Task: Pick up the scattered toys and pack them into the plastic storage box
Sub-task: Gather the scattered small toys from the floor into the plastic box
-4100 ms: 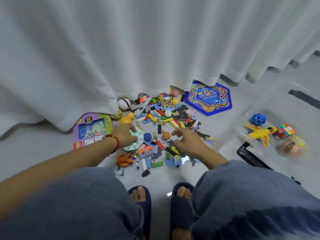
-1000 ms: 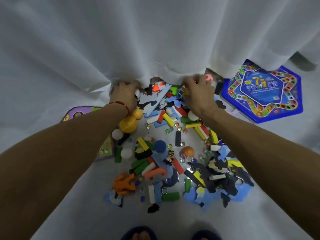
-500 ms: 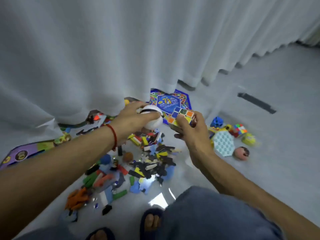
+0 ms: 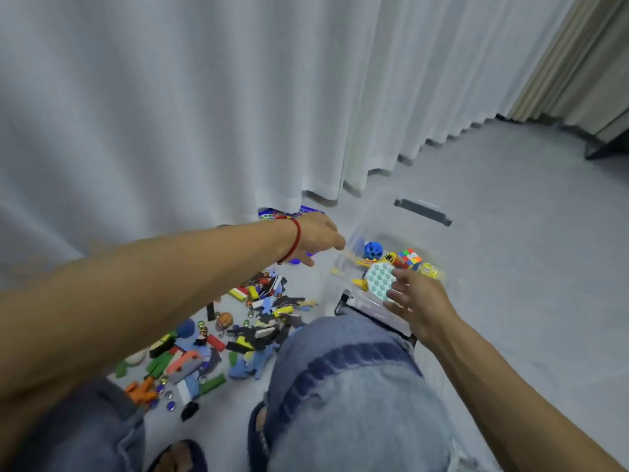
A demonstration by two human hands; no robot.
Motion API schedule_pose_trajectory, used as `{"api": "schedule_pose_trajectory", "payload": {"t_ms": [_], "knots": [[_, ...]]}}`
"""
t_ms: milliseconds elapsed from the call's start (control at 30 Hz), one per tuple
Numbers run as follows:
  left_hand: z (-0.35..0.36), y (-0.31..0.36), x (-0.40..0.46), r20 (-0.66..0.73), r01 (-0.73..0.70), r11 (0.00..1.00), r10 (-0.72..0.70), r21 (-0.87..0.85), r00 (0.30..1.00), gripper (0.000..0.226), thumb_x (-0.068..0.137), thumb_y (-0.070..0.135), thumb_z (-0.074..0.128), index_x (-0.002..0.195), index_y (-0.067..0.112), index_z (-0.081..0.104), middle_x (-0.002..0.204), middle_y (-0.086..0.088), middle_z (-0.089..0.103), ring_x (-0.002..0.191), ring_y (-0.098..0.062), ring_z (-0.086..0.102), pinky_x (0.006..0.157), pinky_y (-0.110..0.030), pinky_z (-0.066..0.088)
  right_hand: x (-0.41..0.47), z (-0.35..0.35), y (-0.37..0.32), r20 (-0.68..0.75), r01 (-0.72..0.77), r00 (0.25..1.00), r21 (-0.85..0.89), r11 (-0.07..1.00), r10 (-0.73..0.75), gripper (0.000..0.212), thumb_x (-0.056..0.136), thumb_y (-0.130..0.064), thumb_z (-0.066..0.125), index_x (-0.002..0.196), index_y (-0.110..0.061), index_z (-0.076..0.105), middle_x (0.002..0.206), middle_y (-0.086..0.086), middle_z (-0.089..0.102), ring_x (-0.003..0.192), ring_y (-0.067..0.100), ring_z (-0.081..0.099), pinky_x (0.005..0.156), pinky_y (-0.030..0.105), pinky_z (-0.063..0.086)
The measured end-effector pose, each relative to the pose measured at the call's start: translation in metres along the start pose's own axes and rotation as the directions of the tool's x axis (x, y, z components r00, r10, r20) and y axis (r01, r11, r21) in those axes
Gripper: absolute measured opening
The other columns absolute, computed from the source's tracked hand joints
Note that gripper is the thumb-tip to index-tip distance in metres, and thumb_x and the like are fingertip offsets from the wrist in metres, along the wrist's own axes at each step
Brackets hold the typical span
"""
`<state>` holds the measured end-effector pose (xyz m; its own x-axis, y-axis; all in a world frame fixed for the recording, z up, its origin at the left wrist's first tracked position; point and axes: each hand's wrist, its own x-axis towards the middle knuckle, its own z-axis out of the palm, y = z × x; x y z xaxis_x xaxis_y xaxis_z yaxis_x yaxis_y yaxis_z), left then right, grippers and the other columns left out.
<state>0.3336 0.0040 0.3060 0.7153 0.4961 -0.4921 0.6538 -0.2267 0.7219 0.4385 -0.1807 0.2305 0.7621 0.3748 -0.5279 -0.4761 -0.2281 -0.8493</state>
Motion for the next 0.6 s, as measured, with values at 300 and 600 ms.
{"api": "schedule_pose_trajectory", "payload": {"t_ms": [300, 600], "knots": [[-0.087, -0.130, -0.062, -0.166, 0.215, 0.976, -0.216, -0.024, 0.962, 0.045, 0.093, 0.023, 0.062, 0.135, 0.019, 0.047, 0.117, -0.012, 0.059, 0.102, -0.028, 0.062, 0.088, -0.042, 0.056, -0.016, 0.119, 0.037, 0.435, 0.225, 0.900, -0.471, 0.853, 0.003, 0.016, 0.094, -0.023, 0.062, 0.098, -0.010, 0.069, 0.089, 0.001, 0.063, 0.078, 0.016, 0.058, 0.079, 0.043, 0.059], [-0.070, -0.306, -0.059, -0.392, 0.374, 0.914, -0.404, -0.155, 0.826, 0.039, 0.087, 0.027, 0.066, 0.123, 0.019, 0.055, 0.112, -0.012, 0.061, 0.084, -0.023, 0.060, 0.070, -0.032, 0.052, -0.005, 0.220, 0.120, 0.667, 0.554, 0.744, -0.651, 0.519, 0.044, 0.017, 0.093, -0.029, 0.058, 0.109, -0.021, 0.061, 0.102, -0.004, 0.063, 0.084, 0.020, 0.064, 0.073, 0.035, 0.057]]}}
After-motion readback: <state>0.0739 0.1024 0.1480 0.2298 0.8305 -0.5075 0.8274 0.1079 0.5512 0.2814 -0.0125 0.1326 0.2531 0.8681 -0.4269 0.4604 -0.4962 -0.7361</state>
